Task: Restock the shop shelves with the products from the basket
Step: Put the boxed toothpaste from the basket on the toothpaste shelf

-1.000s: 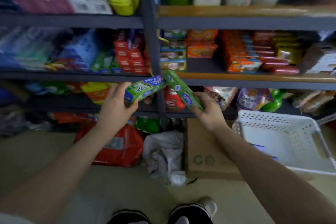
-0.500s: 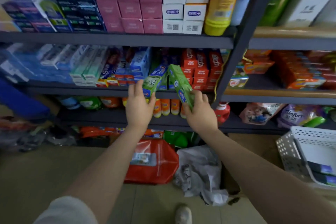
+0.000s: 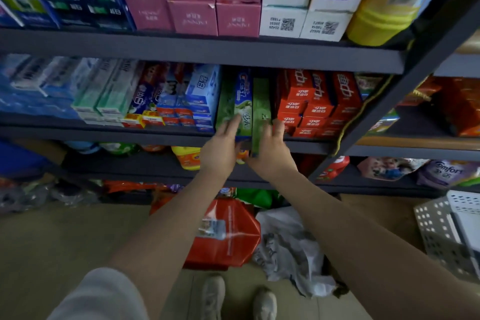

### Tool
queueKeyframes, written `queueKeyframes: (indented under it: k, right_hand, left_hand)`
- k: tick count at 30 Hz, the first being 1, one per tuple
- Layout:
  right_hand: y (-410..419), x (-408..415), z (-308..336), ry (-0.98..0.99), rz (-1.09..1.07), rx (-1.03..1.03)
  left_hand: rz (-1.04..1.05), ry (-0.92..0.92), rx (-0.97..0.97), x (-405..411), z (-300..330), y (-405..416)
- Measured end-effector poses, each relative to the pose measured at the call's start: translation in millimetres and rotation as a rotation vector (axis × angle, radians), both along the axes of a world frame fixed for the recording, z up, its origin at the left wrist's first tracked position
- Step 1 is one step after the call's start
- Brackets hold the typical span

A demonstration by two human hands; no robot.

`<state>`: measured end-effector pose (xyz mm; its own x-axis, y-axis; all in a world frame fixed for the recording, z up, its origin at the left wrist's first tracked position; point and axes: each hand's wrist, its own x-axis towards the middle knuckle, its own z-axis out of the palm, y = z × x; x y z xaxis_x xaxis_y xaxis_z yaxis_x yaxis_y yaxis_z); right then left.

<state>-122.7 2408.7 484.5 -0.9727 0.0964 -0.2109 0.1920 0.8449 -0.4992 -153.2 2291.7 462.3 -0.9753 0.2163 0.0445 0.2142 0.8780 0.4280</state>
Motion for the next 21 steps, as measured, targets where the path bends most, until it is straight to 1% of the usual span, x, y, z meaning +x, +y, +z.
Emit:
queueKeyframes:
  k: [1, 3, 5, 7, 9, 14, 18, 21]
  right_hand:
    - [3, 0, -3, -0.018, 0.059, 0.021]
    - [9, 1, -6, -0.041, 0.15, 0.169]
    - [14, -1, -6, -0.011, 0.179, 0.386]
    - [14, -7, -4, 0.055, 0.165, 0.504]
    - [11, -14, -1, 0.077, 0.107, 0.517]
    - [0, -30, 3, 0.04, -0.015, 0.525]
    - [-3, -41, 8, 0.059, -0.022, 0.523]
    - [4, -40, 9, 0.078, 0.016, 0.442]
  left_hand:
    - [-0.028, 0.014, -0.001, -6, 0, 0]
    - [-0.07, 0.015, 0.024, -18, -1, -2]
    - [-0.124, 0.023, 0.024, -30, -2, -6]
    - [-0.171, 0.046, 0.021, -38, -1, -8]
    - [-0.206, 0.058, 0.021, -43, 0, -8]
    - [-0.251, 0.067, 0.006, -50, -1, -10]
    - [-0.261, 0.051, -0.014, -55, 7, -10]
    - [-0.317, 0.155, 0.009, -47, 15, -16]
